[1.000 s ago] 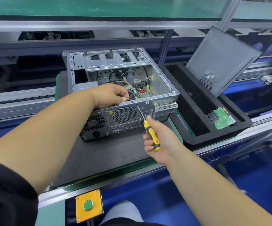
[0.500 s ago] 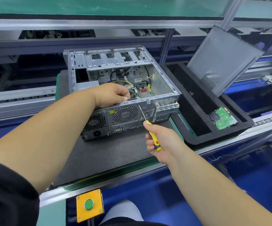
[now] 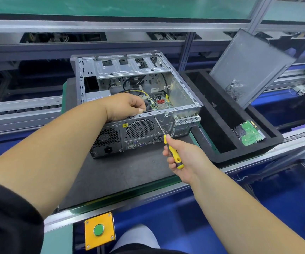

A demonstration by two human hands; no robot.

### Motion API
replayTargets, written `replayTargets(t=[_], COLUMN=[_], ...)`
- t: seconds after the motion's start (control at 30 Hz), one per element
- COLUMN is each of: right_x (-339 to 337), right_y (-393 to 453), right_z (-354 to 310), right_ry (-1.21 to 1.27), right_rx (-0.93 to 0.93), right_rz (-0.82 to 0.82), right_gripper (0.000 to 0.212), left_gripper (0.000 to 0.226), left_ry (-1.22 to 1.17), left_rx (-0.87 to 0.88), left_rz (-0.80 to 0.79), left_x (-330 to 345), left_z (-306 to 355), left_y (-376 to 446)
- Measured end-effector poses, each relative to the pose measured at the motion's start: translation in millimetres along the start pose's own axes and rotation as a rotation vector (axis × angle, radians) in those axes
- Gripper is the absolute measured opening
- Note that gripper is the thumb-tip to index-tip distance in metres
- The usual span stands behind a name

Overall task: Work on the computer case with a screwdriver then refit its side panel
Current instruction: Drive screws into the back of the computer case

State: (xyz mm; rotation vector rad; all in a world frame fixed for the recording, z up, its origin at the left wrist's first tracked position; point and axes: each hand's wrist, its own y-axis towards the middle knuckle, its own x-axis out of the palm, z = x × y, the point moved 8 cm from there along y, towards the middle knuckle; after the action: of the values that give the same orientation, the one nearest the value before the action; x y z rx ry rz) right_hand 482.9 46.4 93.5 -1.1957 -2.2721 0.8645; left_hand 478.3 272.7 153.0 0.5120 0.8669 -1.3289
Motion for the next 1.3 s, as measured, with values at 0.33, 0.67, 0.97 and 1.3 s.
replayTargets(t=[0.33, 0.67, 0.97, 1.3], right_x=[2.0, 2.4, 11.0, -4.0], right_y=[2.2, -4.3, -4.1, 2.4], right_z=[0.2, -10.3, -1.7, -14.8], right_ry=[0.014, -0.121, 0.073, -0.170], right_rx=[-0.017, -0.031, 0.039, -0.142], right_rz=[-0.044, 0.008, -0.124, 0.103], right_gripper=[0.033, 0.044, 0.043, 0.037], left_gripper=[0.011, 0.012, 0.013, 0.012], left_ry=[0.015, 0.022, -0.009, -0.002], left_rx=[0.014, 0.006, -0.011, 0.017], left_rz=[0.004, 0.003, 0.001, -0.011], left_x=[0.2, -0.4, -1.0, -0.3], left_z=[1.0, 1.0, 1.8, 2.5], left_y=[0.0, -0.1, -0.6, -1.0])
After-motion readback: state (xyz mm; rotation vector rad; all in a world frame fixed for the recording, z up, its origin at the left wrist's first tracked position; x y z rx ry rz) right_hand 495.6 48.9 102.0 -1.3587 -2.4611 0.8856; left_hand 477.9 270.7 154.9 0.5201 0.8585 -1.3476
